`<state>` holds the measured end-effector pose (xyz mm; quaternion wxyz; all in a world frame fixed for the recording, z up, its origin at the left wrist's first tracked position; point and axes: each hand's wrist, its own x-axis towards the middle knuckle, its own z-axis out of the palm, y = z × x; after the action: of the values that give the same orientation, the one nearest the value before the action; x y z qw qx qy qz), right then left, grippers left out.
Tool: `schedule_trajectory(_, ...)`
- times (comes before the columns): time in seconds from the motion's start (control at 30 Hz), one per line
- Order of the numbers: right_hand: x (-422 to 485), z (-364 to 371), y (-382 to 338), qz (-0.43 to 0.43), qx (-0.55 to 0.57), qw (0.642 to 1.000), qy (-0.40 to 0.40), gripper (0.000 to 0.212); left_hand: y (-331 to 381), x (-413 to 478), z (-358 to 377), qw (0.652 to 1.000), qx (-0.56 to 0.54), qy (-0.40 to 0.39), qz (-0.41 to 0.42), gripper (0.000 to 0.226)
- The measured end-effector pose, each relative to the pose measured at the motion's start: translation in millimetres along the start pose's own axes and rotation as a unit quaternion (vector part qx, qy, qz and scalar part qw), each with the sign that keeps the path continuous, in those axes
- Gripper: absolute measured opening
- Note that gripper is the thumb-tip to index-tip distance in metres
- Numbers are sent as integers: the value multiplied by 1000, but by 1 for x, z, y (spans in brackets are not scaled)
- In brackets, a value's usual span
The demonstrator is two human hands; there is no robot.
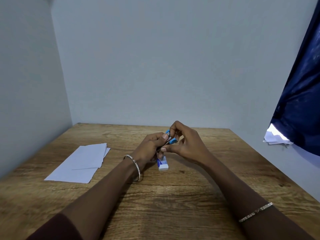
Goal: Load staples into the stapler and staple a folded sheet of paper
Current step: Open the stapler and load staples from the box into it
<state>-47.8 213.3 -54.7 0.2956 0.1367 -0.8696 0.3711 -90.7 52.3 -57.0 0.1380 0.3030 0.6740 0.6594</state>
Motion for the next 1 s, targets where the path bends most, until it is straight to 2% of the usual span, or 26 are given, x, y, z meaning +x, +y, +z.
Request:
schedule_trajectory(0.13, 2, -1, -1, -15, -11, 1000, -2, 47, 1, -1, 3, 999, -42, 6, -12, 38)
schedule_trajectory(0.4, 1, -5, -10, -8, -11, 1000, -6, 48, 3, -4, 7, 999, -42, 1, 5, 40)
schedule_trajectory(0.57, -3, 7, -20, -46, -22, 999, -9, 51, 6, 4, 2, 993, -73, 91, 8, 41)
schedule_trajectory(0.67, 0, 9, -23, -46, 5, 999, 2, 48, 6, 4, -4, 991, -71, 109, 19, 40)
schedule_trajectory(0.77, -2, 4, -18, 5, 32, 999, 22, 45, 6, 5, -4, 981, -146, 130, 16, 34)
schedule_trajectory(0.83, -2, 2, -15, 64, 99, 992, 39, 40, 7, 7, -4, 969, -203, 139, 14, 31)
schedule_trajectory(1.0, 4, -1, -8, 205, 287, 929, 115, 19, 2, 11, -14, 928, -360, 90, -14, 29)
